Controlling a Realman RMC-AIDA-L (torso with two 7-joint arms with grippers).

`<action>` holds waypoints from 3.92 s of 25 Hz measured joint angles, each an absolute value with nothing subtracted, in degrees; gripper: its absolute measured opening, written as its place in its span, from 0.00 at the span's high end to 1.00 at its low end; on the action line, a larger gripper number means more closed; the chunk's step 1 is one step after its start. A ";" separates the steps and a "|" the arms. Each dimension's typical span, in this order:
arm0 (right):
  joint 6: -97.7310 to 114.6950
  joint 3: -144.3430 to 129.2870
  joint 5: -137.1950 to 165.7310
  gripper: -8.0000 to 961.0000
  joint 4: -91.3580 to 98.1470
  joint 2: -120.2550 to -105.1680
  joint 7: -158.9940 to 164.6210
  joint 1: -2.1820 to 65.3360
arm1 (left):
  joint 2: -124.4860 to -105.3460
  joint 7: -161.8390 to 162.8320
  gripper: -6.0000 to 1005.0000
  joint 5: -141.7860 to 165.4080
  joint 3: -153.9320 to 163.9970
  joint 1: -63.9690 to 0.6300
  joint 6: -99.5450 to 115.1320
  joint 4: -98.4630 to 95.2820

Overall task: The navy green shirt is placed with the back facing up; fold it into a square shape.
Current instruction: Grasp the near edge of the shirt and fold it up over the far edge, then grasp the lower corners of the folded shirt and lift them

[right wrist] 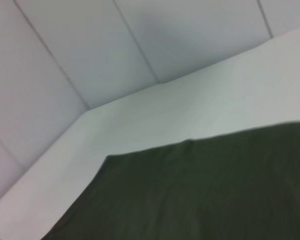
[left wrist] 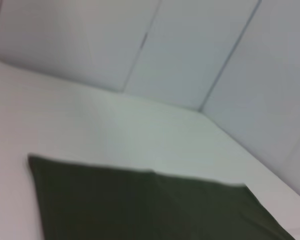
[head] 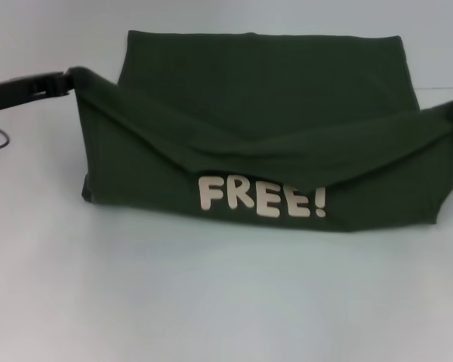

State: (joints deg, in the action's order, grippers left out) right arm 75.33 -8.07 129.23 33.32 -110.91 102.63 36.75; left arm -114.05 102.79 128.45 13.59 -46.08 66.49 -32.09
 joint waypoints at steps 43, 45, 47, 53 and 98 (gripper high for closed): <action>39.69 -14.77 102.94 0.54 21.66 -117.16 73.99 42.56 | -121.72 73.27 0.65 102.08 13.62 -45.64 46.93 -23.95; 42.13 -14.79 101.96 0.38 22.81 -116.89 75.00 42.02 | -121.71 76.88 0.58 101.30 13.62 -43.89 51.52 -26.40; 44.79 -15.08 101.73 0.30 23.90 -116.52 77.27 41.37 | -121.71 78.17 0.53 100.79 13.62 -42.75 54.50 -27.52; 52.55 -23.70 102.66 0.19 26.45 -114.51 89.59 37.07 | -121.96 79.93 0.36 100.92 16.60 -39.67 59.73 -28.63; 73.58 -26.80 102.26 0.20 28.73 -113.37 103.71 27.02 | -124.37 74.12 0.17 120.37 34.50 -32.17 53.85 -33.71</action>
